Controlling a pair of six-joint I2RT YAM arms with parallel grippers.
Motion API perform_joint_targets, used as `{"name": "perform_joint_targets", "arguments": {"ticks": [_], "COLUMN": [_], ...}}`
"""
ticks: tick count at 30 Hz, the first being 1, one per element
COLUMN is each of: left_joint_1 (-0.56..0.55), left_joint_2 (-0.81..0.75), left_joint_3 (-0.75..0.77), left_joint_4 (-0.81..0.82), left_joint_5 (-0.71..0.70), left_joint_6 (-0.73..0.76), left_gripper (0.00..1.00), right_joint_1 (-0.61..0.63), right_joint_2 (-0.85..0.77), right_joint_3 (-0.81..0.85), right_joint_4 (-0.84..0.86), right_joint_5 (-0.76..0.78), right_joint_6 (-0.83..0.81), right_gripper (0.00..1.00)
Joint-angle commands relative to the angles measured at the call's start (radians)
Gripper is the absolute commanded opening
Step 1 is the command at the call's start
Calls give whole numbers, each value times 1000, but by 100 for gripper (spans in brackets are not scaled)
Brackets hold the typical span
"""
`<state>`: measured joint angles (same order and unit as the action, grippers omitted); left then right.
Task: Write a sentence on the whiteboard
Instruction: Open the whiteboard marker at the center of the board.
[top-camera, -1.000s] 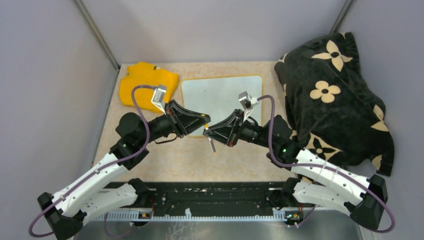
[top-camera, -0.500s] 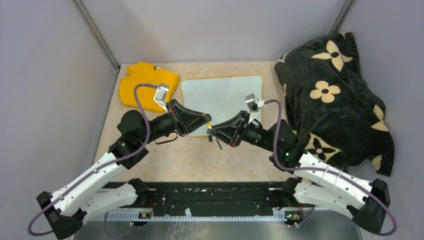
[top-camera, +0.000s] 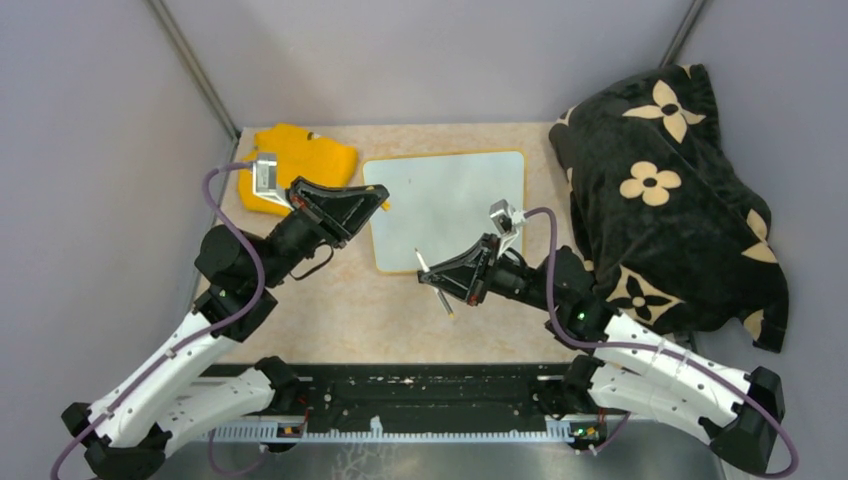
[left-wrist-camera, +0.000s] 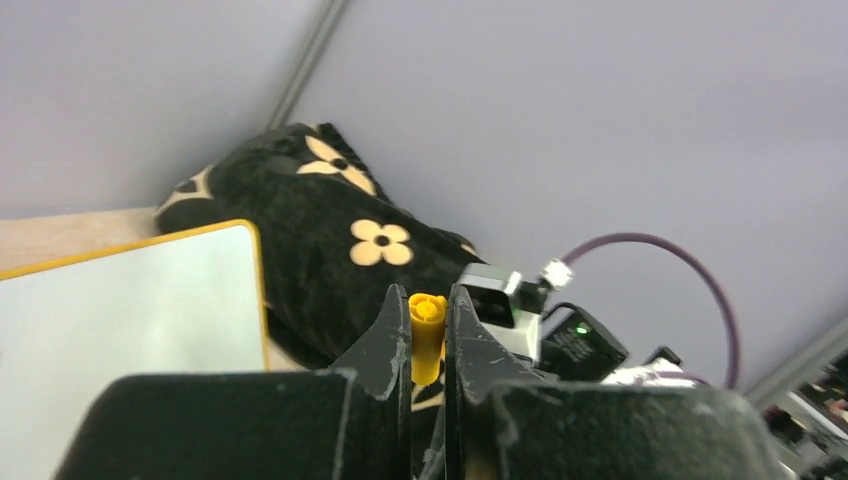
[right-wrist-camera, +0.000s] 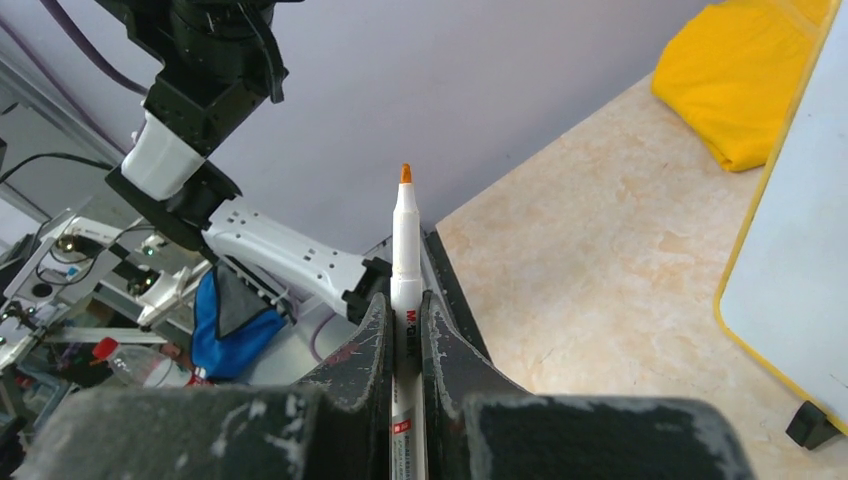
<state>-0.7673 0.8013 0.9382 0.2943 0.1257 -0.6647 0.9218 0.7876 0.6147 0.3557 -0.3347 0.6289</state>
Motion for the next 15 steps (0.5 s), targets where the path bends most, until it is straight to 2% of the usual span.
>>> {"name": "perform_joint_targets", "arguments": {"ticks": [1,5,9,13,15], "left_joint_1": [2,2,2,3,7], "left_joint_2": [-13,-37,-46,6,67], "left_joint_3": [55,59,5,-93,-126], "left_joint_4": [-146,-464,-707,-826,-857], "left_joint_5": [-145,-349,-553,-644,-640], "left_joint_6": [94,152,123,57,20], "left_gripper": [0,0,0,0,0], "right_joint_1": [2,2,2,2,2], "right_joint_2": [-63,-136,-184,-196,-199], "right_joint_3": [16,36,56,54,45], "right_joint_4": [-40,-189,-336,-382,-368], "right_joint_5": [81,274,437,490,486], "right_joint_6": [-39,-102,-160,-179,-170], "right_gripper": [0,0,0,0,0]}}
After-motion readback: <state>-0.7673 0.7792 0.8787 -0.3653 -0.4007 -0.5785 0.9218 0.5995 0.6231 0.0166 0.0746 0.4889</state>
